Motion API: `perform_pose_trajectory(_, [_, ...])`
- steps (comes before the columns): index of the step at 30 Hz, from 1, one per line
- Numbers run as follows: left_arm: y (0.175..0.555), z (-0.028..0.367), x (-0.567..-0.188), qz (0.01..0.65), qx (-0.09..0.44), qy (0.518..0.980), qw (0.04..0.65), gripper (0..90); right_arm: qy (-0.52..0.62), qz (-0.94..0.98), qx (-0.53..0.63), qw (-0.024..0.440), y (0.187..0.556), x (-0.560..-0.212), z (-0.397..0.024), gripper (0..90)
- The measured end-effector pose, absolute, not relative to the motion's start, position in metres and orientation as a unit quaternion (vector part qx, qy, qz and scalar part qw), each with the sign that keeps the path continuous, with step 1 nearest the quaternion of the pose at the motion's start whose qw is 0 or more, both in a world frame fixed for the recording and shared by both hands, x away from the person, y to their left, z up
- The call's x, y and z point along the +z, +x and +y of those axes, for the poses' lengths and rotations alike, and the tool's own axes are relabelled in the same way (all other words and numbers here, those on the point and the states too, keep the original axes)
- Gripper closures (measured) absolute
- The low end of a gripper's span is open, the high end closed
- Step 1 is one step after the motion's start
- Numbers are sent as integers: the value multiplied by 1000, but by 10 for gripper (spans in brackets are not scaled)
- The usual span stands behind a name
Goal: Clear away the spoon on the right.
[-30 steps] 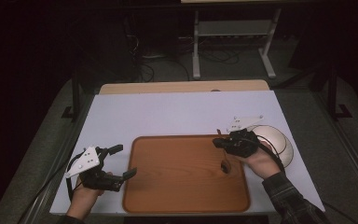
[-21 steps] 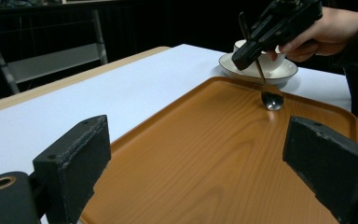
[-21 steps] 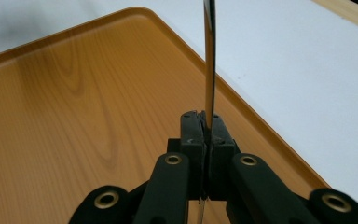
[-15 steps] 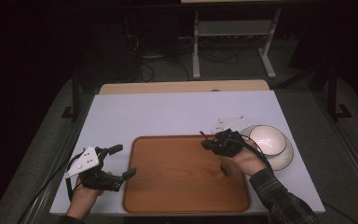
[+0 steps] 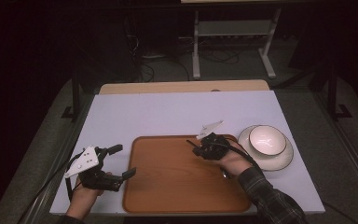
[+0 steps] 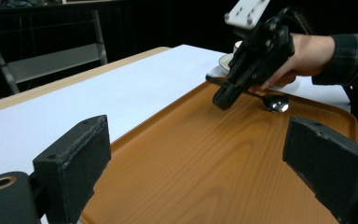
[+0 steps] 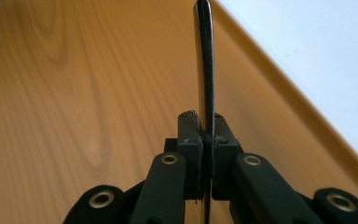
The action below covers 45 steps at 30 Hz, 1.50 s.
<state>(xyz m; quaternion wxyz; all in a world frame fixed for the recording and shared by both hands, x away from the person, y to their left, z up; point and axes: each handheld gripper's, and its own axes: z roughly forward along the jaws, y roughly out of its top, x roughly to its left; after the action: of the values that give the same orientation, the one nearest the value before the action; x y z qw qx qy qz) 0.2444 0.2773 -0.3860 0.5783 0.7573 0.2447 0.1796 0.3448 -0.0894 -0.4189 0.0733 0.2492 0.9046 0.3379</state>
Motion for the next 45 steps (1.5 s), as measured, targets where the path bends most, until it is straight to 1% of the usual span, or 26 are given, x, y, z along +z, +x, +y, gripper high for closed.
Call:
perform_pose_trajectory(4, [244, 278, -386, 245, 180, 757, 579, 72, 236, 915, 318, 76, 344, -426, -82, 834])
perform_pose_trajectory(13, [244, 277, -386, 244, 180, 758, 578, 72, 227, 921, 308, 75, 342, -430, -78, 818])
perform_pose_trajectory(18, [244, 277, -386, 245, 180, 757, 578, 72, 225, 922, 306, 72, 342, -431, -77, 775])
perform_pose_trajectory(19, [244, 278, -386, 244, 180, 757, 578, 73, 225, 921, 308, 72, 342, -431, -78, 744])
perform_pose_trajectory(21, [244, 278, -386, 245, 180, 757, 578, 72, 225, 921, 309, 72, 342, -431, -78, 731])
perform_pose_trajectory(22, [244, 278, -386, 245, 180, 757, 578, 72, 228, 920, 311, 70, 342, -430, -79, 674])
perform_pose_trajectory(23, [244, 278, -386, 245, 180, 757, 578, 73, 228, 920, 311, 70, 342, -430, -79, 674])
perform_pose_trajectory(24, [244, 278, -386, 245, 180, 757, 578, 72, 233, 917, 316, 67, 342, -430, -79, 576])
perform_pose_trajectory(25, [244, 278, -386, 245, 180, 757, 578, 72, 234, 917, 317, 67, 343, -430, -80, 529])
perform_pose_trajectory(27, [244, 278, -386, 245, 181, 757, 578, 72, 245, 912, 324, 61, 343, -429, -82, 379])
perform_pose_trajectory(28, [244, 278, -386, 245, 181, 757, 578, 72, 245, 912, 324, 61, 343, -429, -82, 379])
perform_pose_trajectory(29, [244, 278, -386, 245, 181, 757, 578, 72, 247, 909, 331, 59, 344, -429, -83, 330])
perform_pose_trajectory(30, [244, 278, -386, 246, 181, 756, 578, 72, 253, 903, 345, 51, 344, -427, -86, 229])
perform_pose_trajectory(33, [243, 278, -386, 247, 180, 756, 578, 73, 259, 893, 365, 43, 345, -424, -90, 138])
perform_pose_trajectory(35, [243, 279, -386, 247, 181, 756, 579, 72, 257, 892, 370, 47, 345, -423, -91, 133])
perform_pose_trajectory(36, [243, 279, -385, 247, 182, 755, 580, 72, 258, 888, 376, 57, 344, -421, -94, 115])
perform_pose_trajectory(38, [243, 279, -386, 247, 182, 756, 578, 72, 257, 886, 379, 65, 343, -418, -97, 84])
perform_pose_trajectory(40, [242, 279, -386, 247, 182, 756, 578, 73, 255, 886, 381, 68, 342, -416, -98, 73])
perform_pose_trajectory(42, [242, 280, -386, 248, 183, 755, 578, 72, 252, 879, 397, 80, 338, -408, -105, 36])
perform_pose_trajectory(45, [241, 281, -385, 250, 185, 754, 578, 72, 252, 873, 408, 92, 335, -402, -110, 35])
